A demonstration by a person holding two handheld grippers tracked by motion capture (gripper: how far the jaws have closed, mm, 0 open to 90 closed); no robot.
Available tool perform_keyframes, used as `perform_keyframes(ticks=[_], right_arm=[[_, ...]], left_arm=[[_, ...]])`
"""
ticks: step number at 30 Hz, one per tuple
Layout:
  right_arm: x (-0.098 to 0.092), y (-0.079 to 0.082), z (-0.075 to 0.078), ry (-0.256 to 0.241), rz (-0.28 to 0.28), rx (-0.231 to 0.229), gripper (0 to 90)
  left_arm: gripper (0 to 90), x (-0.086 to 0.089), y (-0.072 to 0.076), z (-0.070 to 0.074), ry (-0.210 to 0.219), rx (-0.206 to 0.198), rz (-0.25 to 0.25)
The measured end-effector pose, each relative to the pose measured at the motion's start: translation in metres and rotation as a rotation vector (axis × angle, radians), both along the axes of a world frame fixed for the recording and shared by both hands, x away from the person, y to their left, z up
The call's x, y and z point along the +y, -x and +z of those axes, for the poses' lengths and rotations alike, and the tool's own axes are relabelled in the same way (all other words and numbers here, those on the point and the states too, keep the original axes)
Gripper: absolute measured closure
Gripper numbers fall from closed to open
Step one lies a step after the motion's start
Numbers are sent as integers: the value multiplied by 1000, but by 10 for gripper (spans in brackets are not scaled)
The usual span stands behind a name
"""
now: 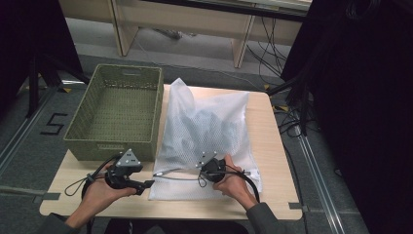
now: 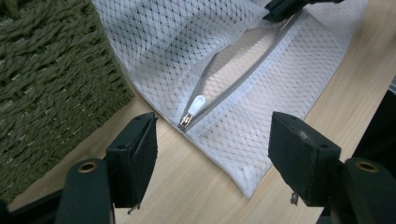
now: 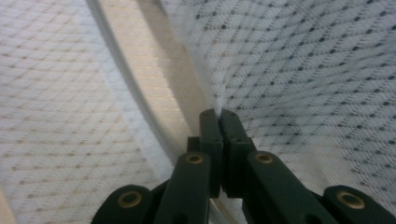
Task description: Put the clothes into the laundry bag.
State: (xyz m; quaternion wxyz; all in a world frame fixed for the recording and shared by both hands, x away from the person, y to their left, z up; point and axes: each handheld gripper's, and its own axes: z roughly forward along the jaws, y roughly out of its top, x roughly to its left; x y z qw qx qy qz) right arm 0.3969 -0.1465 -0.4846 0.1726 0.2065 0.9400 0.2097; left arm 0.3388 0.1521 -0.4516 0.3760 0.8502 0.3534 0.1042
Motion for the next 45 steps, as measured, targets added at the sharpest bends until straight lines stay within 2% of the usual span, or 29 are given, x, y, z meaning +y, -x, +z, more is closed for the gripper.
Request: perform_keyframes(ticks=[2, 4, 6, 8, 9, 11, 13, 14, 16, 17, 18, 19, 20, 21, 22, 24, 29, 32, 34, 37, 38, 40, 41, 42, 43, 45], right_arm=[[-3, -1, 0, -10, -24, -6, 847], [-6, -4, 0, -24, -41, -20, 751], [-7, -2, 2, -64, -80, 13, 668], [-9, 0, 7, -99, -87, -20, 622], [-11, 2, 11, -115, -87, -5, 592], [-14, 4, 17, -173, -117, -9, 532], [-18, 4, 23, -207, -126, -6, 503], [-19, 4, 24, -225, -127, -22, 487], [-22, 5, 28, -237, -135, -32, 462], [-24, 5, 29, -250, -143, -59, 445], [-26, 5, 32, -246, -154, -45, 431], [-28, 6, 33, -255, -161, -40, 421], [-29, 6, 32, -276, -169, -59, 411], [-32, 7, 34, -269, -166, -44, 403], [-33, 7, 34, -280, -174, -56, 392], [-37, 9, 36, -299, -174, -43, 376], [-48, 12, 40, -374, -215, -15, 337], [-55, 14, 42, -419, -232, -20, 320], [-59, 18, 44, -451, -271, 4, 307], [-64, 23, 45, -482, -285, 3, 304], [-64, 28, 45, -500, -307, 25, 304], [-68, 29, 45, -503, -294, 18, 301], [-69, 33, 46, -510, -308, 42, 301], [-71, 33, 46, -501, -294, 23, 300], [-71, 36, 46, -512, -311, 39, 299], [-75, 38, 45, -516, -304, 21, 294]], left_arm=[[320, 0, 0, 0, 0, -3, -5], [320, -1, 1, 0, 3, 1, 0], [320, 0, 0, 1, -2, -6, -6], [320, 0, 0, 1, -2, -8, -8], [319, 0, 0, 1, 7, -1, 2], [319, 1, 0, 2, 1, -15, -1], [319, 2, 0, 2, 7, -18, 8], [320, 2, 0, 3, 8, -15, 8], [319, 2, 0, 2, 17, -14, 6], [319, 2, 0, 2, 17, -15, 8], [317, 2, 0, 2, 20, -15, 10], [310, 2, 0, 2, 20, -18, 8], [305, 2, 1, 3, 15, -24, 3], [306, 2, 1, 3, 17, -27, -1], [306, 2, 1, 3, 17, -29, -10], [305, 1, 1, 3, 26, -25, -4], [301, 1, 2, 3, 16, -31, -4], [297, 0, 2, 3, 14, -35, -8], [297, 0, 2, 3, 17, -29, -12], [294, -1, 3, 2, 13, -33, -12], [293, -1, 3, 2, 12, -34, -13], [291, -2, 3, 2, 18, -27, -10], [291, -2, 3, 2, 15, -29, -15], [291, -2, 4, 2, 7, -35, -21], [290, -3, 4, 2, 5, -37, -19], [289, -4, 4, 2, 9, -34, -25]])
